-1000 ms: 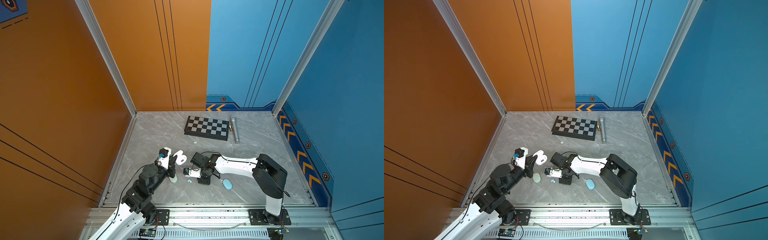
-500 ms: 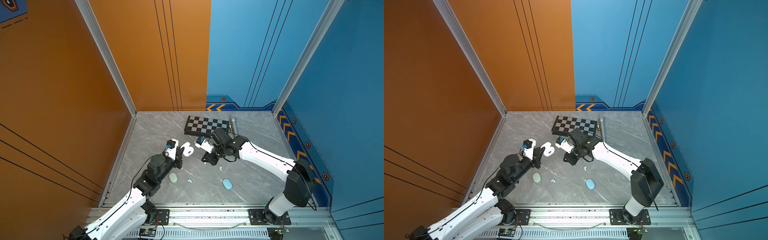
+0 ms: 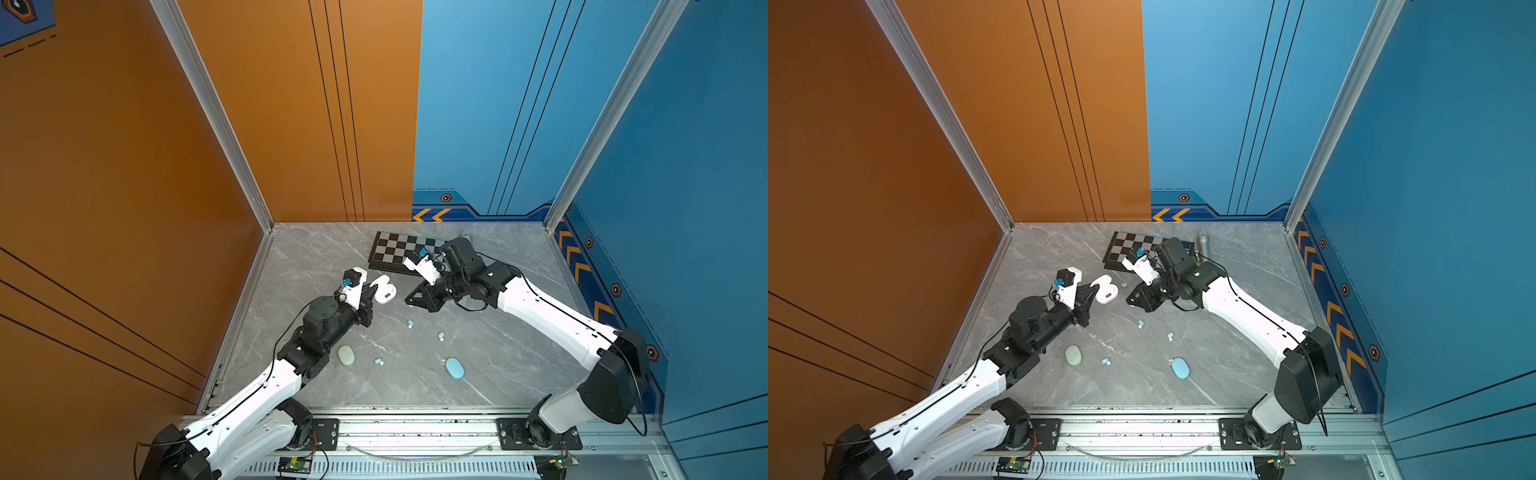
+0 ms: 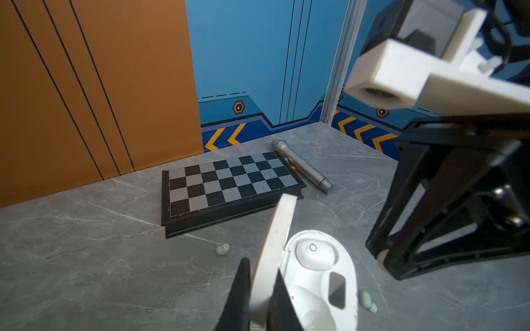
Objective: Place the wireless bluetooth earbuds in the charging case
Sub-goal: 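Lift the earbud with the right gripper to the case held by the left, then press the earbud into the second case slot and open the right gripper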
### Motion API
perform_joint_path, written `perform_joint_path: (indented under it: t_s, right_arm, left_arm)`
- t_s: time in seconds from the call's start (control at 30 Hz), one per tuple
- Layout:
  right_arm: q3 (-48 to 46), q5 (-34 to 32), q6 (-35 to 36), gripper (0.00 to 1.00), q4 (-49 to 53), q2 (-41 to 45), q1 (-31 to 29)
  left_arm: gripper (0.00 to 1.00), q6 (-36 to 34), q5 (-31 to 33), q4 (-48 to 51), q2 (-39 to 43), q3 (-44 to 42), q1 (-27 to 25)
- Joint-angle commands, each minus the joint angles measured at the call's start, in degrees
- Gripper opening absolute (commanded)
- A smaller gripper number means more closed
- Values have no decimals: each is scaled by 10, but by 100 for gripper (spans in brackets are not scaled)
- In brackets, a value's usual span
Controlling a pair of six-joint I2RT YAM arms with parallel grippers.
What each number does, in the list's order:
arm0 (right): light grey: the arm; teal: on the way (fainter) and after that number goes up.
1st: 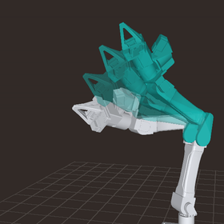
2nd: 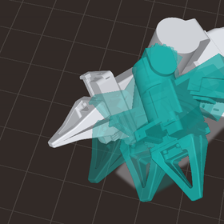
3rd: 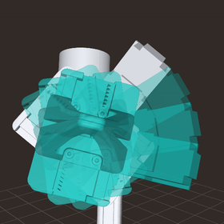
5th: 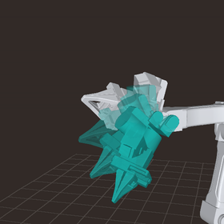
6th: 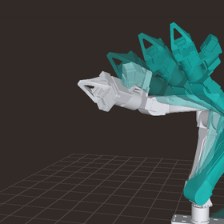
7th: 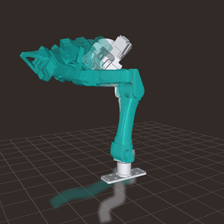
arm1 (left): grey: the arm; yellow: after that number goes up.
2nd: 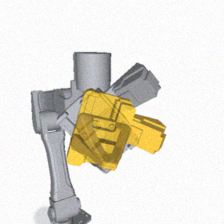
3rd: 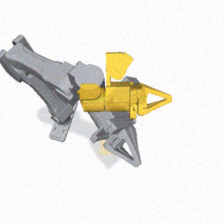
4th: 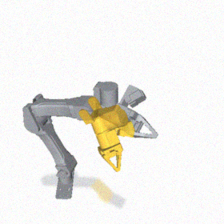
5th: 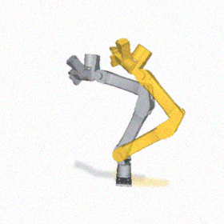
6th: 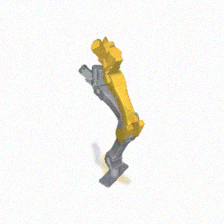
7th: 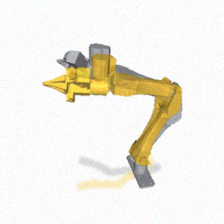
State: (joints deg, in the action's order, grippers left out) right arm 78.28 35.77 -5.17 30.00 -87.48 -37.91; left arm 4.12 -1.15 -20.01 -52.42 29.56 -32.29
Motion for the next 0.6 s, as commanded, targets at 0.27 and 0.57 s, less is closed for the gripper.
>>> perform_joint_path:
  t_s: [0.27,0.57]
  right_arm:
    - [26,74,-175,8,-192,0,-13]
    - [14,58,-201,8,-232,-27,-45]
  left_arm:
    - [0,-18,-32,-17,-19,38,0]
    - [0,-17,-33,-16,-16,49,-4]
